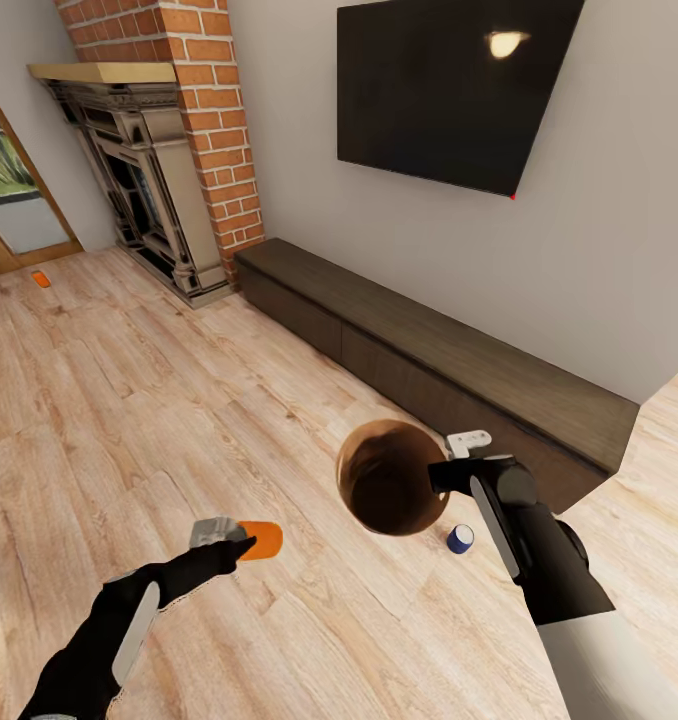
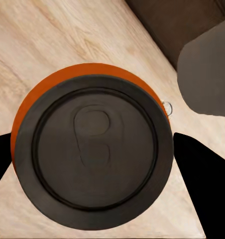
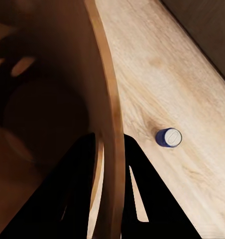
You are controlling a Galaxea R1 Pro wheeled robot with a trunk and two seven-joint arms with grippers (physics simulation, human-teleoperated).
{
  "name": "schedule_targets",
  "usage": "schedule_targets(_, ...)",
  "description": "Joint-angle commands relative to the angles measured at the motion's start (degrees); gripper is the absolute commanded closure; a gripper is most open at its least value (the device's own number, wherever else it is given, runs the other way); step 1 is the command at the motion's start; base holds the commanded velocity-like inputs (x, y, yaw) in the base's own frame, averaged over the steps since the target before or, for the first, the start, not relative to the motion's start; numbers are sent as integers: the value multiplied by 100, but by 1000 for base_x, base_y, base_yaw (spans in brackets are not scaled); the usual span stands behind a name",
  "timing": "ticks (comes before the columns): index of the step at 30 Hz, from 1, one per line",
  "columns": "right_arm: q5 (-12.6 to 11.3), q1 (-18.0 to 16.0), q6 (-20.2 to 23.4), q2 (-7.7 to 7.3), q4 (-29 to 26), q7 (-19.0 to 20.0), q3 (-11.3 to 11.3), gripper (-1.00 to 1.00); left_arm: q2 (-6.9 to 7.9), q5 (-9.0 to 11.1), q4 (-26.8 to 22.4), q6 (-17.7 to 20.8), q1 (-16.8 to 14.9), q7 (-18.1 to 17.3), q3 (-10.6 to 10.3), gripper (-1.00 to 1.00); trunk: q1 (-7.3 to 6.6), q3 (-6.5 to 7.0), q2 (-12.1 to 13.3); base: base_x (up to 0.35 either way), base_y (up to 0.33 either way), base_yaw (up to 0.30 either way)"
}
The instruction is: Put the three can of soda from the living room inside the tash can in the kitchen.
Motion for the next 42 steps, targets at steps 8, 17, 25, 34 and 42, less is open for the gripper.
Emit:
schedule_targets(8,-111,48,-53,11,278,23,2,100,60,-14,-744,907,-1,-828,4,100,0,1,0,0,0,0)
schedule_targets(17,-119,51,-71,84,725,19,2,100,292,-13,-947,1527,0,-1806,15,100,0,1,0,0,0,0)
schedule_targets(25,-111,47,-778,280,1694,15,411,100,392,-13,-1159,1624,2,-2140,59,100,0,1,0,0,0,0)
schedule_targets(34,-111,15,-1222,292,2504,17,517,100,407,-5,-1369,1888,2,-2178,65,100,0,1,0,0,0,0)
schedule_targets(42,-111,-14,-1540,293,2832,17,520,100,405,-4,-1414,1911,0,-2377,62,100,0,1,0,0,0,0)
